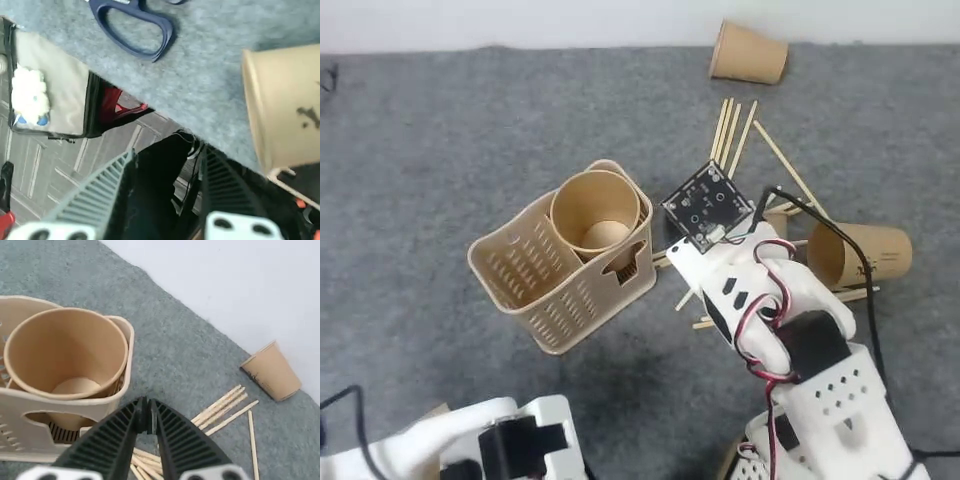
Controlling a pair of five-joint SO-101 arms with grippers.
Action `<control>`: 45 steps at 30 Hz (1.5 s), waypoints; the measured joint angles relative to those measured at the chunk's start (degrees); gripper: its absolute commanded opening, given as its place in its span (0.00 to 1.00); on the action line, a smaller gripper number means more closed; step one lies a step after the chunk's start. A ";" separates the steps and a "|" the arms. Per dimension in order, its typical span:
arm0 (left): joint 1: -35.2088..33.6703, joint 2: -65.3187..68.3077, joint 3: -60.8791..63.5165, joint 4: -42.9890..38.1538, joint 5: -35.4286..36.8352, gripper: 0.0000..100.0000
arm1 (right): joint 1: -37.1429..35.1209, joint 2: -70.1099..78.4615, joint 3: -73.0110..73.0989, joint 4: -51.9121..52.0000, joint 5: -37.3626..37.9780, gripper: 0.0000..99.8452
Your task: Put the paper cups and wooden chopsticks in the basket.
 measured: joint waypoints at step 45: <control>74.29 -0.09 -11.52 21.45 53.80 0.20 | -1.05 0.00 0.00 1.05 0.00 0.01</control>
